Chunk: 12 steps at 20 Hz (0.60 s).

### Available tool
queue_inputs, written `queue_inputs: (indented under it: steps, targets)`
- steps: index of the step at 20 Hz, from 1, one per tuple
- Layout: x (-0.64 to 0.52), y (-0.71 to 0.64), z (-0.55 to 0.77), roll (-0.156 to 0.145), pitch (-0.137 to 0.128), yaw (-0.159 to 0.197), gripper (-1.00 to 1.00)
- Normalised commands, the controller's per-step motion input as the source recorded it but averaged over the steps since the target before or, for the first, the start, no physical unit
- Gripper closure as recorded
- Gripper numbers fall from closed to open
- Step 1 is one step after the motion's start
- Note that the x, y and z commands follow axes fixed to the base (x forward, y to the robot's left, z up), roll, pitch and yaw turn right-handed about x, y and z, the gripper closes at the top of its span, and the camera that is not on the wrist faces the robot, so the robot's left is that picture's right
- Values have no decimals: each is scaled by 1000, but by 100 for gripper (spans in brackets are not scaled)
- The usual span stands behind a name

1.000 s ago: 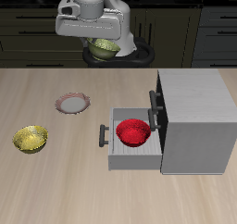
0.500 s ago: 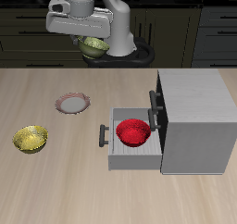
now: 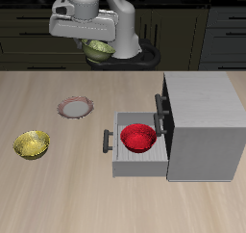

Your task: Place the green bowl on the plate

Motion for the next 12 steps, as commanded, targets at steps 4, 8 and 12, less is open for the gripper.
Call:
queue_inputs:
  steps: [4,8,12]
  targets:
    - [-17,-98,-222,-11,0,17,100]
    - [26,-96,-345,-1,35,-1,100]
    - [-18,-132,-250,-22,25,-1,100]
